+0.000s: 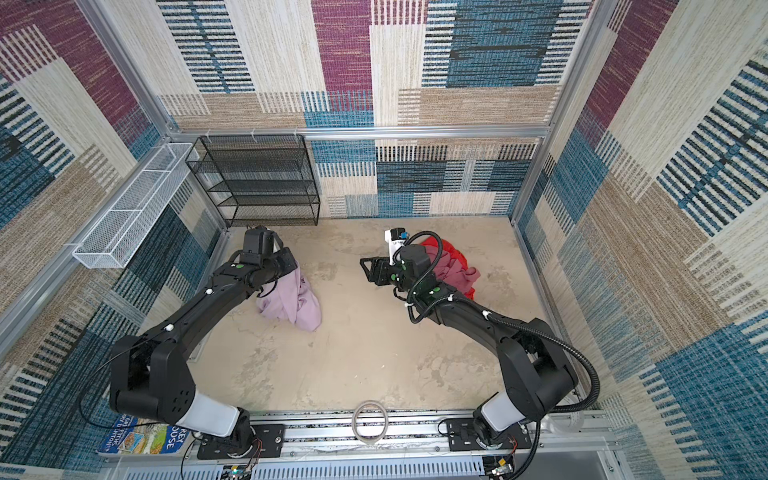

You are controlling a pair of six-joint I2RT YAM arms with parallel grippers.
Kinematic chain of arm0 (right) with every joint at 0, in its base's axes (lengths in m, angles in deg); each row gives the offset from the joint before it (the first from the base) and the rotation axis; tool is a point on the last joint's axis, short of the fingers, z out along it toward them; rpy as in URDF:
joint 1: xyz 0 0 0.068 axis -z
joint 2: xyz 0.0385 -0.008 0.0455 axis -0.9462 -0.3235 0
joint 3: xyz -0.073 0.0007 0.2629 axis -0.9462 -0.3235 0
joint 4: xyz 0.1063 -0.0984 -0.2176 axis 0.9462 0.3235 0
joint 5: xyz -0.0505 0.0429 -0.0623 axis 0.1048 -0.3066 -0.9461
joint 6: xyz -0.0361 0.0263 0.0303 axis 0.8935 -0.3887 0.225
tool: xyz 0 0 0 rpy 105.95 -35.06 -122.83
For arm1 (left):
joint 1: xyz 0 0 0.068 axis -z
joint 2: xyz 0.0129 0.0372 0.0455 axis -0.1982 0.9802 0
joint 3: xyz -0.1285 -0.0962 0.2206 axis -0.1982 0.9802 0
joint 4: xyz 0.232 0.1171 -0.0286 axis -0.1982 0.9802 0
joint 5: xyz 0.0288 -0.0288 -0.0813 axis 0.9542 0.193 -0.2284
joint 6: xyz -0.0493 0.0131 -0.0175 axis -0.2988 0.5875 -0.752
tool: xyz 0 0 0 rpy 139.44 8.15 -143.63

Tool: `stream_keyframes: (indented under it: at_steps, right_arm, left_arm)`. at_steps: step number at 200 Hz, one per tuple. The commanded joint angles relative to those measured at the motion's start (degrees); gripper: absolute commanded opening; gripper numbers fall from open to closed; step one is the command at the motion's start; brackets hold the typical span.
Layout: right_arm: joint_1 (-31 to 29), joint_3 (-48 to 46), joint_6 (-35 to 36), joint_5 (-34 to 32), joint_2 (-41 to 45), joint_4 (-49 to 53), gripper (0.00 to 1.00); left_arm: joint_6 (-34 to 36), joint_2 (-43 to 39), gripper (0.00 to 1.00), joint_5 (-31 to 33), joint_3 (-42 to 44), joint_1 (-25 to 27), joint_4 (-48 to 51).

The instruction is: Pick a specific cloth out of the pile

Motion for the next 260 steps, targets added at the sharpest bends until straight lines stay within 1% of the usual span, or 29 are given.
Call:
stream_keyframes:
  at_steps: [1, 50, 88, 101, 114, 119, 131, 143, 162, 179, 197, 218, 234, 260]
  right_arm:
    - [0.2, 0.1, -0.1, -0.4, -0.7, -1.9, 0.66]
    - [0.4, 0.1, -0.1, -0.7, -1.5, -0.7, 0.66]
    - [0.5, -1.9, -0.4, -2.5, 0.2, -1.1, 0.66]
    - [0.5, -2.3, -0.5, -2.6, 0.2, -1.2, 0.66]
    - [0.5, -2.1, -0.8, -2.3, -0.1, -1.2, 0.66]
    - [0.5, -2.0, -0.8, -2.1, -0.3, -1.2, 0.66]
    - [0.5, -1.7, -1.0, -1.7, -0.5, -1.2, 0.66]
    - [0.5, -1.5, -1.3, -1.4, -0.5, -1.3, 0.66]
    - [0.5, -1.6, -1.8, -1.1, 0.0, -1.0, 0.66]
    - [0.5, -1.8, -1.9, -1.4, 0.9, -0.5, 0.66]
    - [0.5, -2.4, -1.9, -2.3, 2.4, -0.1, 0.66]
    - [0.4, -3.8, -1.9, -3.7, 4.0, -0.2, 0.66]
    - [0.5, -4.5, -2.0, -4.3, 4.5, -0.6, 0.66]
    - [0.4, -3.2, -1.3, -4.0, 4.1, 1.0, 0.66]
  left_arm:
    - [0.3, 3.7, 0.0, -2.2, -1.5, 0.0, -5.1]
    - [-1.4, 13.0, 0.0, -4.4, -3.6, -0.2, -7.6]
    - [-2.2, 16.8, 0.0, -5.2, -4.3, -0.5, -8.5]
    - [-2.6, 17.3, 0.0, -4.9, -4.8, -0.7, -7.4]
    - [-2.9, 17.1, 0.21, -5.9, -5.3, -1.0, -6.4]
    - [-3.1, 16.8, 0.28, -6.1, -5.0, -1.1, -6.5]
    - [-3.2, 15.3, 0.39, -6.3, -4.1, -1.1, -7.3]
    - [-3.1, 13.4, 0.45, -6.1, -2.9, -1.1, -7.8]
    - [-2.9, 10.1, 0.47, -6.1, -1.2, -1.1, -7.6]
    - [-2.7, 7.0, 0.47, -7.9, 0.5, -1.1, -7.4]
    - [-2.5, 3.2, 0.48, -9.1, 3.0, -0.6, -7.3]
    - [-1.9, -1.2, 0.49, -8.8, 6.6, 0.4, -6.4]
    - [-1.7, -4.5, 0.49, -8.4, 9.5, 2.1, -6.0]
    - [-0.4, -7.9, 0.53, -6.2, 12.3, 6.8, -3.6]
